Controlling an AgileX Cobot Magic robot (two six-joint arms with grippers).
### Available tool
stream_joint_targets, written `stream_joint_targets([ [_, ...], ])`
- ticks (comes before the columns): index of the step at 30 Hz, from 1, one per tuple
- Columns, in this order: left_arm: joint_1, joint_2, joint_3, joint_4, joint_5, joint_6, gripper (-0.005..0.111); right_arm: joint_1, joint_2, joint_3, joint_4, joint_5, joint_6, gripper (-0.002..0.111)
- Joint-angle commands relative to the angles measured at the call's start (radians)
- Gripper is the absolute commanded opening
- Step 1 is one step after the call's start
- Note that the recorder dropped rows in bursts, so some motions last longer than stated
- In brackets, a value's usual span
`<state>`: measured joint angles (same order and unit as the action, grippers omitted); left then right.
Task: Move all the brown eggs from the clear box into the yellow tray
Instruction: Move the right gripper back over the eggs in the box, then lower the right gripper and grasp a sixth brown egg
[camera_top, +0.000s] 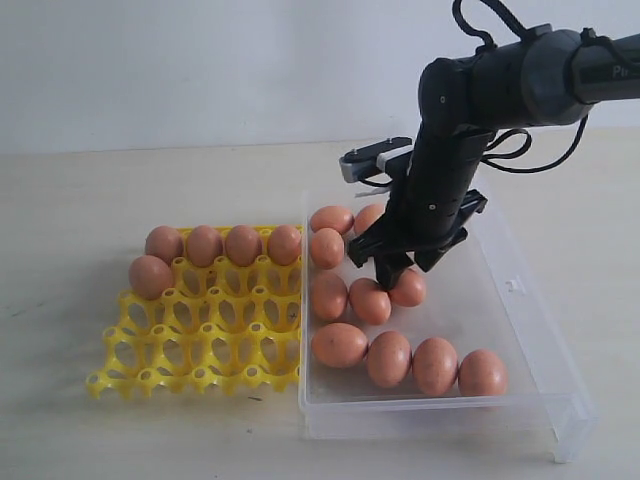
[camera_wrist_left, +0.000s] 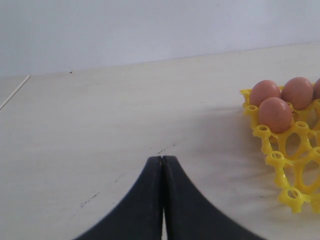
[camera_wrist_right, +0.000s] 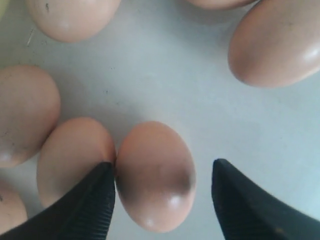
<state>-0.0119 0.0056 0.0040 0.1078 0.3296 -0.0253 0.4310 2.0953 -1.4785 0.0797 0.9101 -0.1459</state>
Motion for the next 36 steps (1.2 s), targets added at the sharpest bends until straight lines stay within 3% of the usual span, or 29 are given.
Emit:
stream_joint_targets([
  [1, 0.001, -0.006, -0.004, -0.003, -0.010, -0.004, 0.000, -0.001, 0.018, -0.005, -0.004, -0.015, -0.014, 0.058],
  [15, 0.001, -0.006, -0.004, -0.003, -0.010, -0.004, 0.000, -0.001, 0.084, -0.005, 0.004, -0.157, -0.018, 0.055],
  [17, 0.001, -0.006, -0.004, -0.003, -0.010, -0.004, 0.000, -0.001, 0.084, -0.004, 0.013, -0.186, -0.018, 0.040],
  [20, 0.001, -0.006, -0.004, -0.003, -0.010, -0.004, 0.000, -0.001, 0.084, -0.004, 0.015, -0.201, -0.007, 0.001],
  [33, 0.001, -0.006, -0.004, -0.003, -0.010, -0.004, 0.000, -0.001, 0.046, -0.004, 0.015, -0.168, -0.050, 0.000],
  [36, 0.001, -0.006, -0.004, -0.003, -0.010, -0.004, 0.000, -0.001, -0.010, -0.004, 0.015, -0.154, -0.083, 0.006],
])
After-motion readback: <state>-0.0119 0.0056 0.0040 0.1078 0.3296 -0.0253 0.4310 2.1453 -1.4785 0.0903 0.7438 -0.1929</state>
